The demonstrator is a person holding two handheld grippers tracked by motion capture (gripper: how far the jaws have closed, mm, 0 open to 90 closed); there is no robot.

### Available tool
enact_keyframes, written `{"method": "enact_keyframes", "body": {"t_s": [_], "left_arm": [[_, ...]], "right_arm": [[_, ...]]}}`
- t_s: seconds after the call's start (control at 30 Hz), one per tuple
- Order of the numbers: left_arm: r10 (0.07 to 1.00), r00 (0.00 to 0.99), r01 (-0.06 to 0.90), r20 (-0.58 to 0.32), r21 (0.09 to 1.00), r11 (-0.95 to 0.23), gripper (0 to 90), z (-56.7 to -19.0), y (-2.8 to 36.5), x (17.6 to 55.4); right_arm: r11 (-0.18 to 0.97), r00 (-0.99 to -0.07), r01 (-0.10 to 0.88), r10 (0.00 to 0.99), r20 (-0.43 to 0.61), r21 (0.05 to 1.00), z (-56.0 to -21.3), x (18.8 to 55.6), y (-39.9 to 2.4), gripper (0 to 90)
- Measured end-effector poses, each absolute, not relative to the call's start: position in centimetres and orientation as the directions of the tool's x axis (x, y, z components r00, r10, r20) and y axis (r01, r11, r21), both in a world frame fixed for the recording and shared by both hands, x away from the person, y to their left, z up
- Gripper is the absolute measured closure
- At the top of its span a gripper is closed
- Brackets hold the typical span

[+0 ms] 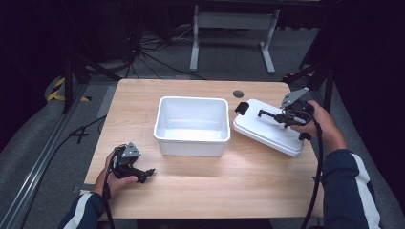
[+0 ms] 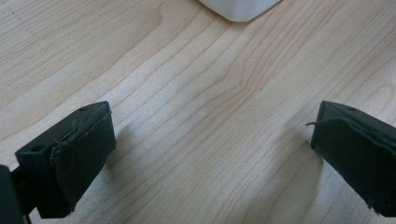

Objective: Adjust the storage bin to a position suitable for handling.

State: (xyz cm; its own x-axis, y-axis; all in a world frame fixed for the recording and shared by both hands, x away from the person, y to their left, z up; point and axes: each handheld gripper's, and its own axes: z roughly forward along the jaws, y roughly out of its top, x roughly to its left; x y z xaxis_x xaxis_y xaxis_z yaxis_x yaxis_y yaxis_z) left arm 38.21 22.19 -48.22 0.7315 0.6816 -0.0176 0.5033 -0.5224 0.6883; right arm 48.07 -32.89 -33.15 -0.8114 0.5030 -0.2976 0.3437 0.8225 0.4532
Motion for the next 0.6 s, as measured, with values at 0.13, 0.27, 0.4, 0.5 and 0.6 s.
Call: {"method": "enact_keyframes", "body": {"t_s": [0.13,0.27,0.4,0.5,0.6], "left_arm": [[0.682,0.732,0.503,-0.018,0.688,-0.523,0.3,-48.2,22.2,38.2],[0.681,0.732,0.503,-0.018,0.688,-0.522,0.3,-48.2,22.2,38.2],[0.682,0.732,0.504,-0.018,0.688,-0.522,0.3,-48.2,22.2,38.2],[0.681,0.732,0.503,-0.018,0.688,-0.523,0.3,-48.2,22.2,38.2],[0.681,0.732,0.503,-0.018,0.688,-0.523,0.3,-48.2,22.2,38.2]], "right_arm": [[0.822,-0.814,0.353,0.505,-0.285,0.447,-34.1,48.6,-32.7,84.8],[0.816,-0.816,0.362,0.511,-0.27,0.45,-34.8,49.0,-32.7,84.8],[0.819,-0.819,0.37,0.51,-0.263,0.438,-35.8,49.3,-32.5,84.8],[0.816,-0.817,0.377,0.516,-0.259,0.437,-36.4,49.5,-32.5,84.8],[0.816,-0.817,0.382,0.518,-0.254,0.434,-36.9,49.7,-32.4,84.8]]}}
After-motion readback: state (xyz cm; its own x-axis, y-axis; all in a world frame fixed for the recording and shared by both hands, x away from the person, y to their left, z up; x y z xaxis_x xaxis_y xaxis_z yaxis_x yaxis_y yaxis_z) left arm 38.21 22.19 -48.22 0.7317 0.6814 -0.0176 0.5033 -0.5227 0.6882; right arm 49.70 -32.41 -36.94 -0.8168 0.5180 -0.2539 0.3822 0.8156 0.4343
